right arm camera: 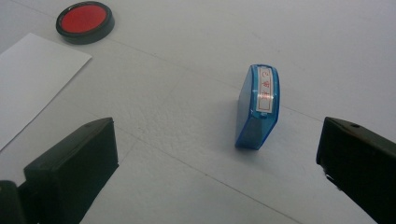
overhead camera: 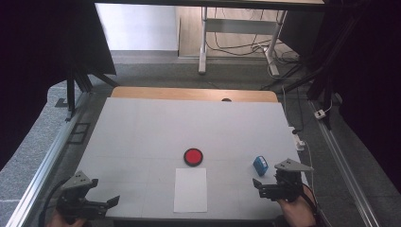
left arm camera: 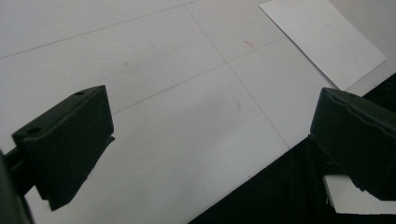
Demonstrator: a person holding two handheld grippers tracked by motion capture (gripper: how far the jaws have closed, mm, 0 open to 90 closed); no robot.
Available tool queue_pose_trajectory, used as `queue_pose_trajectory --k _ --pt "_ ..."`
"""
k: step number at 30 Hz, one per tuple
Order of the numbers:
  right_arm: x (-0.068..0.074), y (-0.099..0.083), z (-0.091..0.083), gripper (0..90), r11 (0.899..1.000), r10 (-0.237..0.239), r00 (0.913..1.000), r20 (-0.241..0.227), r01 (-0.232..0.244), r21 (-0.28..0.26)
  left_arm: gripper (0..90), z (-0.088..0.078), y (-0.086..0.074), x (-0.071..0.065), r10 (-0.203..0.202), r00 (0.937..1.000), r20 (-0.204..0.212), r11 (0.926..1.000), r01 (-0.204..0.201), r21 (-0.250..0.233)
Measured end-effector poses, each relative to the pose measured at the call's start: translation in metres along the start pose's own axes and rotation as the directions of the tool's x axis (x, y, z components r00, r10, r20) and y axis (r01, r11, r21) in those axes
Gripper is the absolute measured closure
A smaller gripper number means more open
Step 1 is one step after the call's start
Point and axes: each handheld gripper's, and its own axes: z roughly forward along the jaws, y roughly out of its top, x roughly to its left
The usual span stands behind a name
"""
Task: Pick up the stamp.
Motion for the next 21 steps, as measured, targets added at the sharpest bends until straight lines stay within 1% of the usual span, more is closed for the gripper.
queue_pose_trajectory --k 3,4,5,7,8,9,14,17,19,21 --pt "-0.001 0.001 0.003 0.0 1.0 -0.001 1.0 0.0 0.001 0.008 0.0 0.0 0.0 0.0 -0.006 1.0 0.0 1.0 0.006 -0.001" --pt "-0.002 0.002 0.004 0.0 1.0 -0.002 1.0 0.006 0.002 0.015 0.0 0.0 0.0 0.0 -0.007 1.0 0.0 1.0 0.007 -0.002" --pt "-0.004 0.003 0.006 0.0 1.0 0.0 0.9999 0.015 -0.001 0.011 0.0 0.0 0.0 0.0 -0.007 1.0 -0.001 1.0 0.007 -0.002" --pt "-0.006 0.006 0.007 0.0 1.0 0.015 0.9996 0.025 -0.015 0.004 0.0 0.0 0.0 0.001 -0.008 1.0 0.0 1.0 0.008 -0.001" --pt "-0.006 0.006 0.007 0.0 1.0 0.015 0.9996 0.025 -0.015 0.004 0.0 0.0 0.0 0.0 -0.007 1.0 -0.001 1.0 0.007 -0.001" --pt "-0.008 0.007 0.009 0.0 0.999 0.038 0.999 0.024 -0.038 -0.001 0.0 0.0 0.0 0.0 -0.007 1.0 0.0 1.0 0.007 -0.001" --pt "-0.011 0.007 0.013 0.0 0.999 0.053 0.9981 0.033 -0.053 0.003 0.0 0.0 0.0 0.001 -0.008 1.0 0.0 1.0 0.008 -0.001" --pt "-0.012 0.011 0.017 0.0 0.998 0.064 0.9972 0.037 -0.065 0.007 0.0 0.001 0.0 0.0 -0.007 1.0 0.001 1.0 0.007 0.0" --pt "-0.014 0.012 0.019 0.0 0.998 0.056 0.998 0.03 -0.056 0.006 0.0 0.001 0.0 0.0 -0.008 1.0 0.001 1.0 0.008 0.0" --pt "-0.014 0.012 0.02 0.0 0.999 0.049 0.9982 0.036 -0.049 0.008 0.0 0.001 0.0 0.001 -0.008 1.0 0.002 1.0 0.008 0.0"
